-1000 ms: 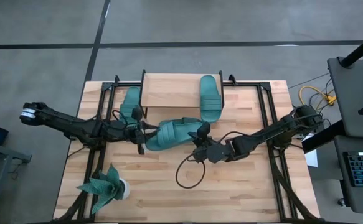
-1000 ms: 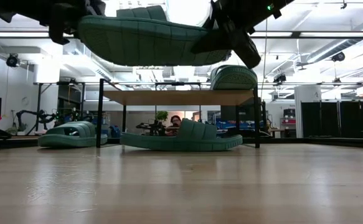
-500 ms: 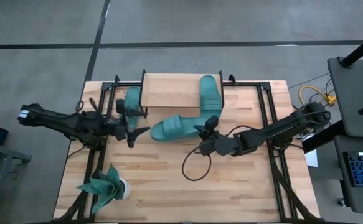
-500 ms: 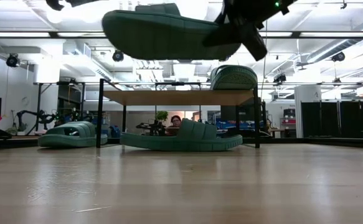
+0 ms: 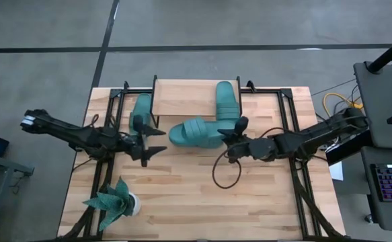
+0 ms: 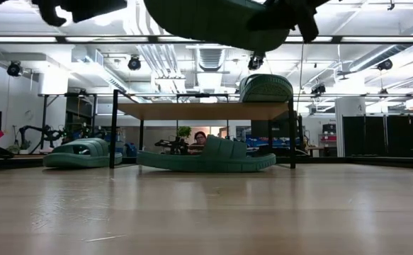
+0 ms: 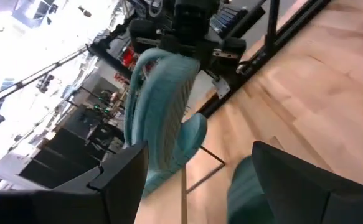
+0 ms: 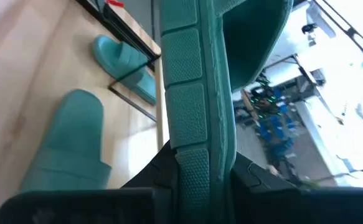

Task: Pick and place slides into the shelf
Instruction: Put the bottom green slide on the shelf

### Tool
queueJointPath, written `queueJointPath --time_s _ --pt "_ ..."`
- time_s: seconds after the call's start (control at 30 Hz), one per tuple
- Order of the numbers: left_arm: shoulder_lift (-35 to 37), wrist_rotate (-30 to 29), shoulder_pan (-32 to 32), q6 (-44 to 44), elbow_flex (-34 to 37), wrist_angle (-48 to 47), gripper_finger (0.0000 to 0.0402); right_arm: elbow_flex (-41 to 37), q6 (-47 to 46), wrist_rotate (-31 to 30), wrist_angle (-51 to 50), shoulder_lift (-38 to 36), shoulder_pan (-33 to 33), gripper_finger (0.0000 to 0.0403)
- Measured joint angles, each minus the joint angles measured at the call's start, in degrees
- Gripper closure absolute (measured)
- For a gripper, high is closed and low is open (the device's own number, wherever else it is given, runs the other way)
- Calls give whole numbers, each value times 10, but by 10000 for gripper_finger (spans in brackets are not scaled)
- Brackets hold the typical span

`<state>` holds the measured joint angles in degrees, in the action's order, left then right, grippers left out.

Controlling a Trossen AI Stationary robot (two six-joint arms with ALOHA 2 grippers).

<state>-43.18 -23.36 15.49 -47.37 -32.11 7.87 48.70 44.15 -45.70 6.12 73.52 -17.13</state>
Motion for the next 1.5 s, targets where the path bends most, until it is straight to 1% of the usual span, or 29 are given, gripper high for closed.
queueJointPath --time_s 0.07,0.2,0.27,0.5,0.63,0.73,0.87,0.97,1.1,1.13,1.2,1.27,1.37,1.43,1.5 --pt "-19 -10 0 -16 -2 33 132 -3 -5 16 -4 -4 1 348" --pt "-55 -29 0 -70 -2 93 132 -3 -4 20 -14 -2 0 348" --pt "-67 -31 0 -73 -2 113 132 -3 -6 19 -15 2 1 348" --pt "-122 -31 0 -71 -22 116 132 -4 -6 17 -13 3 3 348" --pt "-149 -32 0 -71 -30 114 149 -4 -6 17 -13 3 3 348" --pt "-160 -32 0 -71 -39 115 177 -4 -4 16 -14 3 3 348" --pt "-172 -33 0 -71 -53 113 232 -4 -4 16 -13 3 3 348" --pt "-179 -33 0 -71 -64 114 285 -4 -2 9 -13 3 3 348" --pt "-183 -34 0 -81 -67 107 369 -3 8 4 -10 2 3 348" --pt "-183 -34 0 -86 -67 108 380 -3 15 4 -9 2 3 348" --pt "-182 -41 0 -88 -68 116 382 -3 29 2 -9 1 3 348" --pt "-179 -51 0 -89 -68 124 381 -3 34 2 -1 -1 3 336" --pt "-175 -63 0 -91 -69 126 381 -3 34 -14 22 -3 3 290" --pt "-171 -78 0 -91 -70 127 381 -2 34 -44 32 -5 3 258" --pt "-169 -105 -1 -90 -72 126 381 -2 34 -93 36 -10 3 230"
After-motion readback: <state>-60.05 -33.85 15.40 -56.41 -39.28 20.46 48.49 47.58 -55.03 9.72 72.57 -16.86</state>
